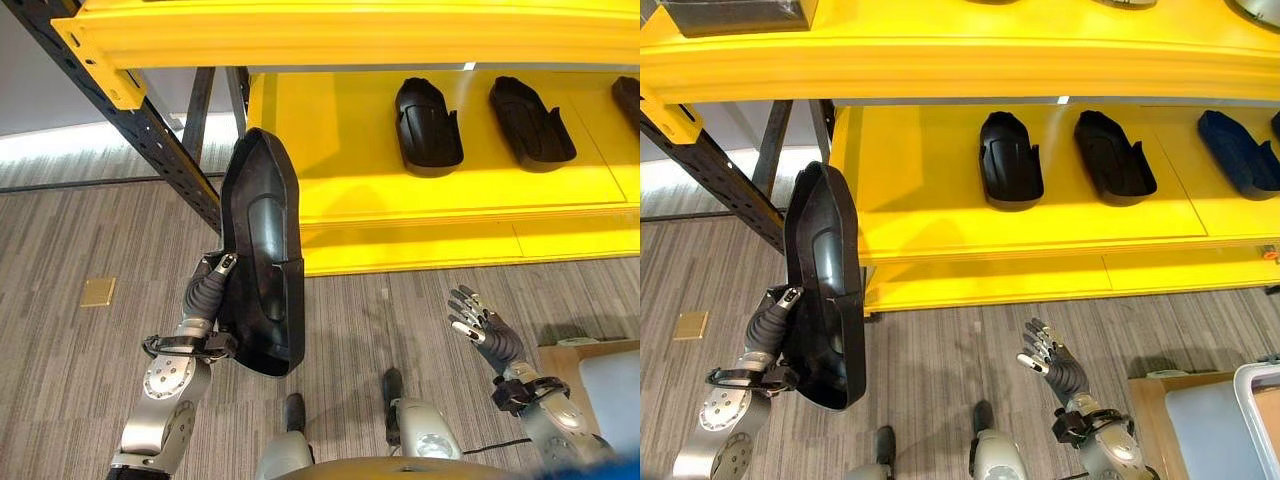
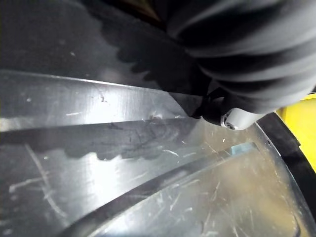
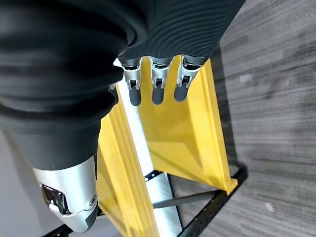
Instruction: Move parts from the plastic box to the shelf.
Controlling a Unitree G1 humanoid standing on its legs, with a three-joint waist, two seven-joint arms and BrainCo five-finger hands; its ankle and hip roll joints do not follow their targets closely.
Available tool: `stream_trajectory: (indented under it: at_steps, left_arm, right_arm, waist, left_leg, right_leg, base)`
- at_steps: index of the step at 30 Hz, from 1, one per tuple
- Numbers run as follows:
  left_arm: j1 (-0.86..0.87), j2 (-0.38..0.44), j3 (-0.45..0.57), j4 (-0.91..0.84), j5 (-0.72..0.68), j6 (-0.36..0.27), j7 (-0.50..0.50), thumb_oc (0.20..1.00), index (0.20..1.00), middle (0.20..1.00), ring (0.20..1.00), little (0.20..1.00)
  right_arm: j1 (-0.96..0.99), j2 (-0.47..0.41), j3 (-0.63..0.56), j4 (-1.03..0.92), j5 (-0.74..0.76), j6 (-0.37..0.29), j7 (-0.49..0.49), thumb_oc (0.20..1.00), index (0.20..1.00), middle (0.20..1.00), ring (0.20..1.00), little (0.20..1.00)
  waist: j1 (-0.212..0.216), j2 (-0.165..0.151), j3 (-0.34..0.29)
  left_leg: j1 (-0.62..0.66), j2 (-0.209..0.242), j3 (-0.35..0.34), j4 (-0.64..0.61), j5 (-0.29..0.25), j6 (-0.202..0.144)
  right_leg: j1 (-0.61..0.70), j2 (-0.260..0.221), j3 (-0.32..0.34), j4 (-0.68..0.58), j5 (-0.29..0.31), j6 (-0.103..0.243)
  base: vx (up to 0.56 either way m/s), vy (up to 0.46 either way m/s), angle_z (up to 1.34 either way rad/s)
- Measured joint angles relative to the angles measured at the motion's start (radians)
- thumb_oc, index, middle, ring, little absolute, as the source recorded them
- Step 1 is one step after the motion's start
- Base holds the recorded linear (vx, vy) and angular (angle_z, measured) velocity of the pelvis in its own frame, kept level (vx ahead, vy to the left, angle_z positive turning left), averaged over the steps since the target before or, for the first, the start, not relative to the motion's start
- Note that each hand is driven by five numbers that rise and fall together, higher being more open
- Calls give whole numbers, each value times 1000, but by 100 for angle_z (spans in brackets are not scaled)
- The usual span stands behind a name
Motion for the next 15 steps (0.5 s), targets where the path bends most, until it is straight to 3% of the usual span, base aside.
stream_trajectory:
  at_steps: [3,4,5,6,7,8,10,11,12,13,14,15]
  left_arm:
    - [27,-2,1,0,-2,0,-2,200,200,200,200,200]
    - [29,-2,6,0,-4,1,-5,200,200,200,200,200]
    - [31,1,16,-2,-6,-1,-9,200,200,200,200,200]
    - [34,5,23,-2,-7,-4,-8,200,200,200,200,200]
    - [22,0,19,1,-8,-3,-8,200,200,200,200,200]
    - [27,-9,17,5,-15,-2,-7,200,200,200,200,200]
    - [61,-11,19,10,-15,4,-7,200,200,200,200,200]
    - [61,-12,18,24,-14,4,-8,200,200,200,200,200]
    - [54,-12,18,36,-14,3,-7,200,200,200,200,200]
    - [32,-17,19,55,-14,4,-6,200,200,200,200,200]
    - [24,-31,20,71,-14,4,2,200,200,200,200,200]
    - [19,-30,15,71,-10,4,-2,200,200,200,200,200]
  right_arm:
    - [-1,-2,-1,1,0,0,1,1000,1000,1000,1000,1000]
    - [3,0,-2,9,0,0,5,1000,1000,1000,1000,1000]
    - [3,-8,-5,27,0,-4,9,1000,1000,1000,1000,1000]
    - [2,-21,-5,44,0,-3,11,1000,1000,1000,1000,1000]
    - [17,-35,-22,50,-1,-3,6,1000,1000,1000,1000,1000]
    - [32,-32,-41,56,-1,-2,-1,1000,1000,1000,1000,1000]
    - [41,-30,-53,34,-1,-12,-4,1000,1000,1000,1000,1000]
    - [27,-15,-67,42,-1,-13,-9,1000,1000,1000,1000,1000]
    - [11,-8,-71,48,-1,-14,-9,1000,1000,1000,1000,1000]
    - [-10,5,-87,57,-1,-17,-9,1000,1000,1000,1000,1000]
    - [-15,30,-95,57,-1,-22,-10,1000,1000,1000,1000,1000]
    - [-3,42,-96,56,-1,-23,-8,1000,1000,1000,1000,1000]
  waist:
    - [7,7,-1]
    - [24,-5,-2]
    - [50,-29,-3]
    - [66,-43,1]
    - [87,-61,14]
    - [107,-84,27]
    - [115,-90,33]
    - [113,-82,30]
    - [113,-76,33]
    - [115,-59,50]
    - [118,-38,55]
    - [112,-32,54]
  left_leg:
    - [-3,31,4,22,2,-2]
    - [-25,36,0,85,1,-2]
    - [-132,26,-35,287,0,-9]
    - [-241,24,-81,473,35,-53]
    - [-359,19,-116,650,127,-23]
    - [-408,28,-104,691,135,-13]
    - [-388,54,-82,492,116,-13]
    - [-340,76,-58,288,100,-20]
    - [-292,81,-61,102,105,-20]
    - [-258,92,-61,-4,108,-17]
    - [-219,96,-66,31,105,-7]
    - [-195,82,-67,59,107,-6]
  right_leg:
    - [-2,37,5,15,-15,-20]
    - [-1,48,12,10,-25,-31]
    - [-6,63,0,30,-37,-84]
    - [-10,72,-4,41,-50,-119]
    - [3,66,-23,25,-49,-133]
    - [17,62,-45,13,-44,-133]
    - [35,87,-40,-1,-49,-114]
    - [54,106,-36,-42,-38,-94]
    - [63,116,-32,-63,-30,-68]
    - [75,137,-21,-74,-19,-28]
    - [106,167,18,-76,-26,-14]
    - [120,166,16,-80,-50,18]
  base:
    - [0,-189,-12]
    - [-113,-288,-16]
    - [-96,-329,-4]
    - [-45,-164,11]
    - [49,-61,37]
    - [200,125,42]
    - [297,209,29]
    - [242,216,-2]
    - [248,237,-19]
    - [274,303,-75]
    - [244,309,-90]
    - [225,324,-79]
